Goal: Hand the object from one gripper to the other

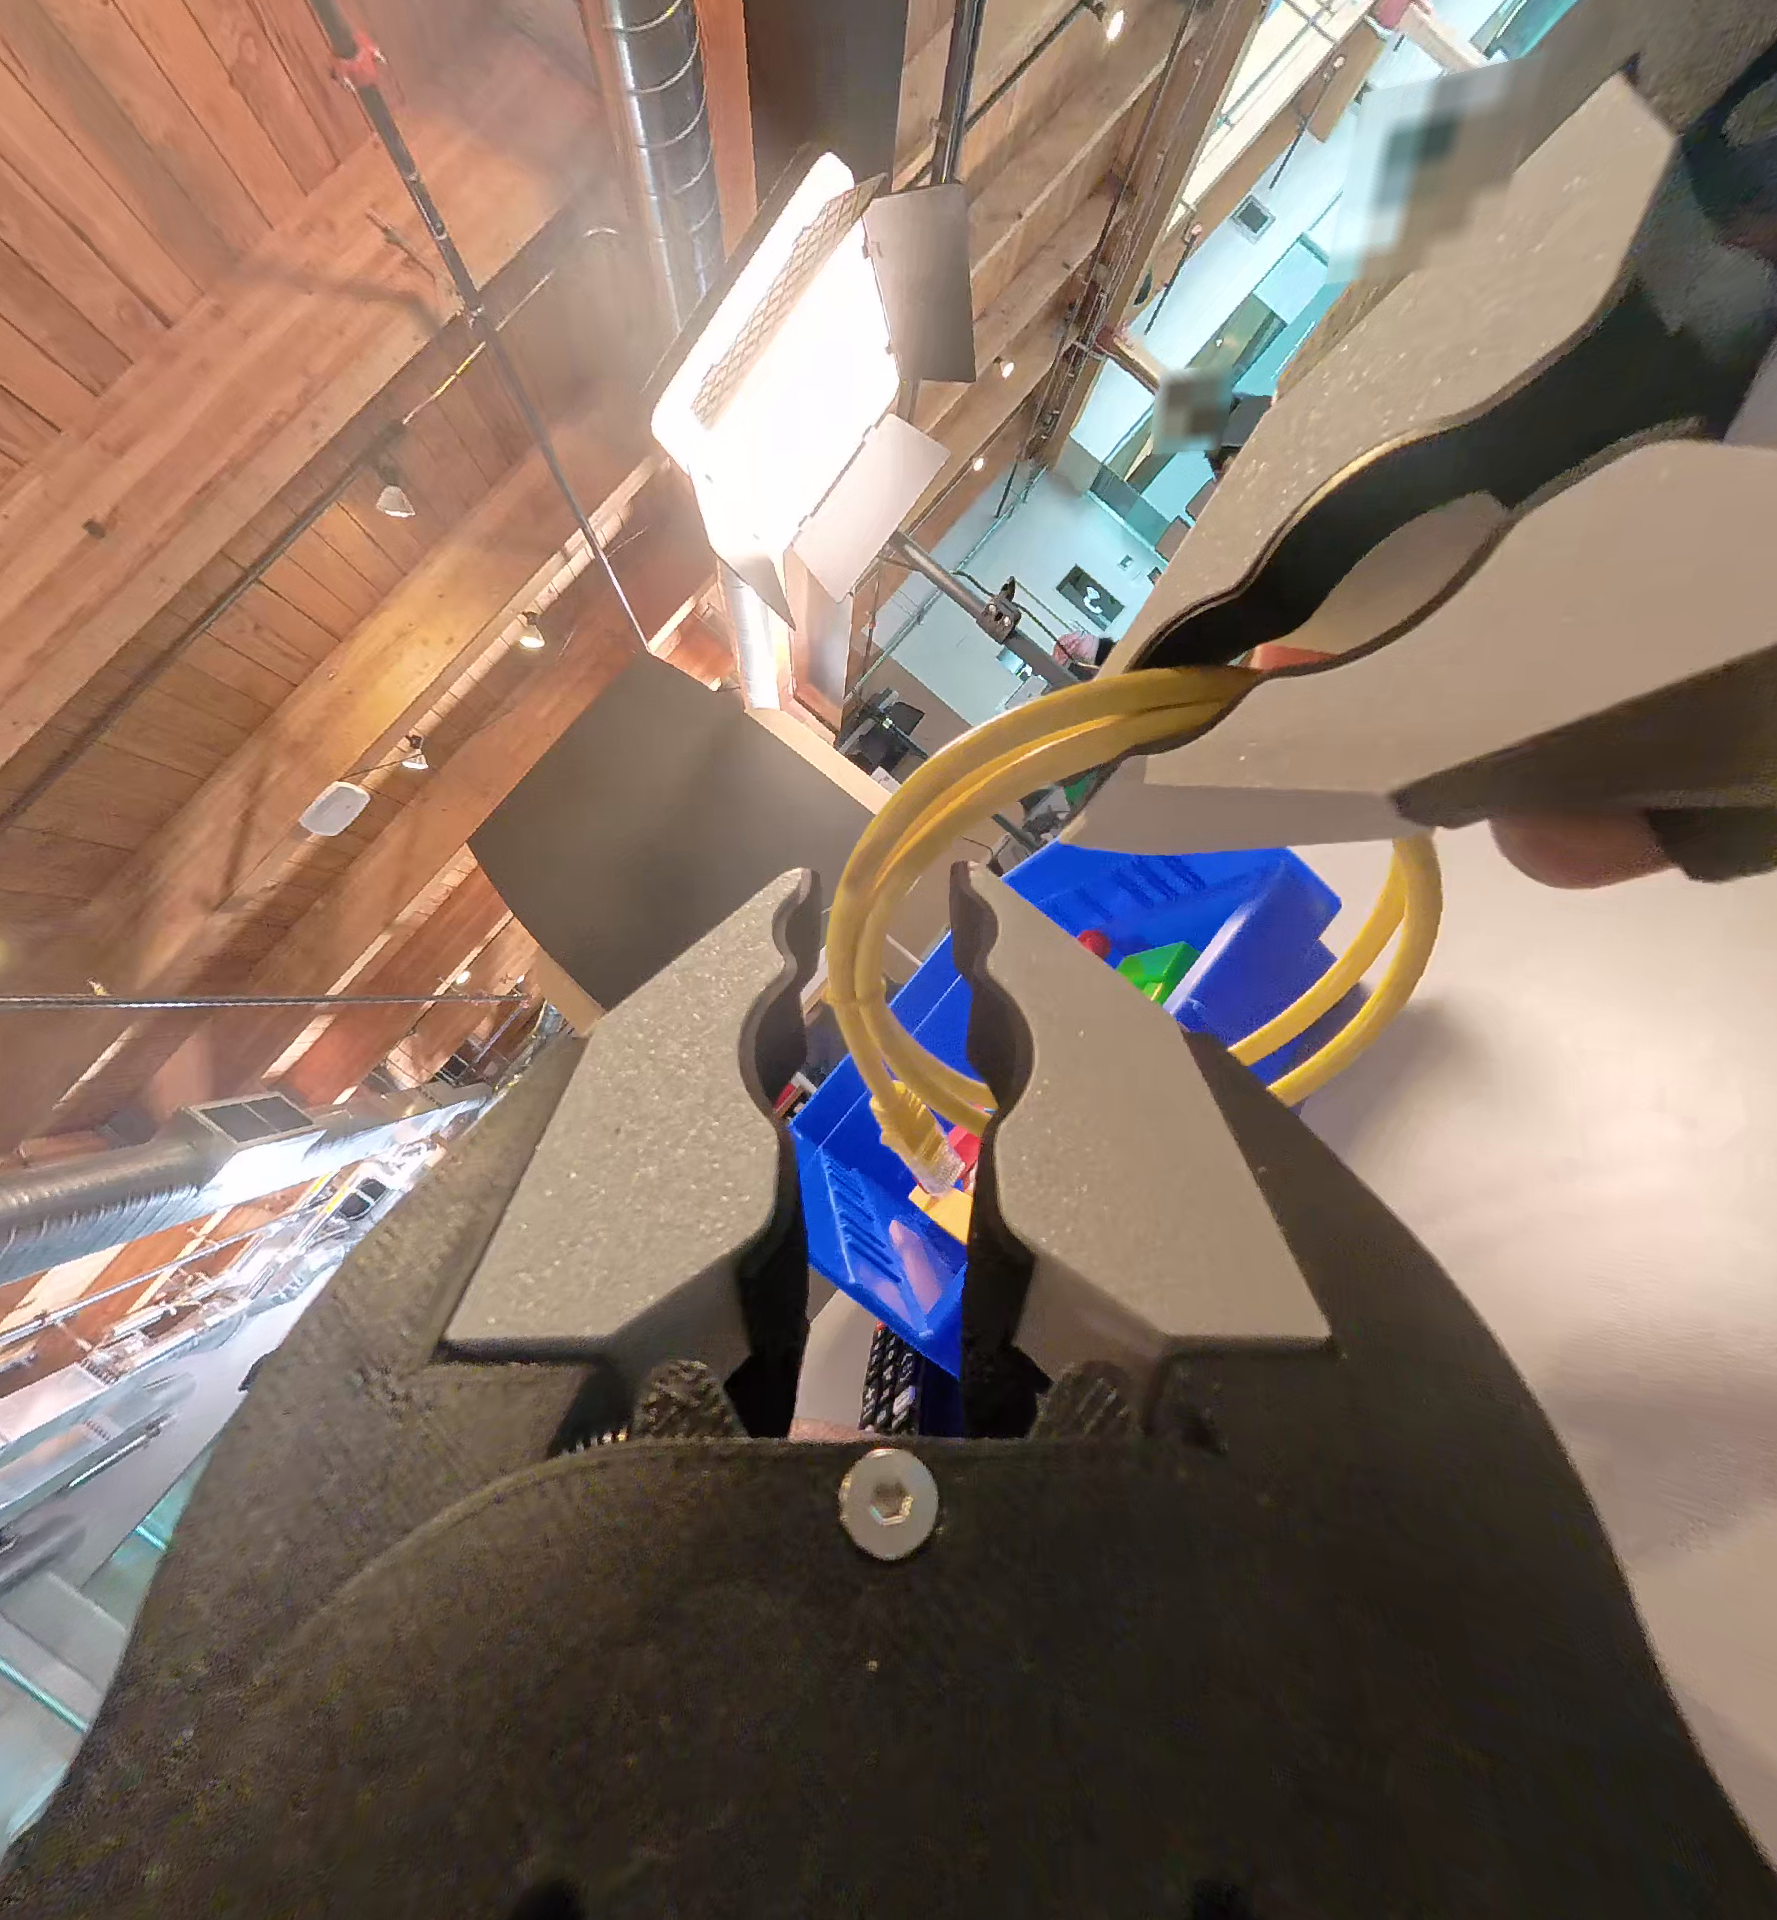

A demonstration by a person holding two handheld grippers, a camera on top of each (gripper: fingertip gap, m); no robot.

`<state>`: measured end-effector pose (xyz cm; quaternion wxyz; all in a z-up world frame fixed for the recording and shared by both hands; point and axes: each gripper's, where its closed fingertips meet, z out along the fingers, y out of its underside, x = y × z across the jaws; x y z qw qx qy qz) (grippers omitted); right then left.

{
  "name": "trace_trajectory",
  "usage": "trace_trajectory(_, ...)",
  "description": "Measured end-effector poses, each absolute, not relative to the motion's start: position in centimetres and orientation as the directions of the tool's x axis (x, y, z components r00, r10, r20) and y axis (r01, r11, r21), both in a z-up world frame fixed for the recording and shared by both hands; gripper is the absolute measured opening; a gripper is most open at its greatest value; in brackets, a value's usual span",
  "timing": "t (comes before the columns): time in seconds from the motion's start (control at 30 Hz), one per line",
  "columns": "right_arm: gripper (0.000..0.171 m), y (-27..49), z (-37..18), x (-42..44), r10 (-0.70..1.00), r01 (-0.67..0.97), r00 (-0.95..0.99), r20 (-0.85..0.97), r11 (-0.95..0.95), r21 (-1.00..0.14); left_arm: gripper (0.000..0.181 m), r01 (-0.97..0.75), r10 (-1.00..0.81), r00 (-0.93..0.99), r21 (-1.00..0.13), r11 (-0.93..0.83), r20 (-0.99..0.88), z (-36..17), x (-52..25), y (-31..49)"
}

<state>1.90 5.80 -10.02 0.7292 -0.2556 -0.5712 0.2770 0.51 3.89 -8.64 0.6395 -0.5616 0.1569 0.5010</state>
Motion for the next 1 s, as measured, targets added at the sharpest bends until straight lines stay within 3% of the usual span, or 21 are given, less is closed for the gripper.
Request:
trace_trajectory(0.33, 0.009, 4.9, -10.3, 1.9, 0.668, -0.130, 0.172, 0.724, 0.744, -0.655, 0.023, -0.841, 0.480, 0.363, -0.503, -0.200, -0.798, -8.8, 0.2, 4.0)
trace_trajectory(0.63, 0.011, 4.6, -9.9, 2.2, 0.696, -0.165, 0.167, 0.698, 0.718, -0.677, 0.016, -0.827, 0.463, 0.375, -0.516, -0.224, -0.803, -9.1, 0.1, 4.0)
trace_trajectory(1.0, 0.039, 4.1, -8.6, 3.0, 0.763, -0.253, 0.148, 0.629, 0.644, -0.722, 0.013, -0.717, 0.521, 0.481, -0.659, -0.229, -0.705, -8.9, -2.3, 2.9)
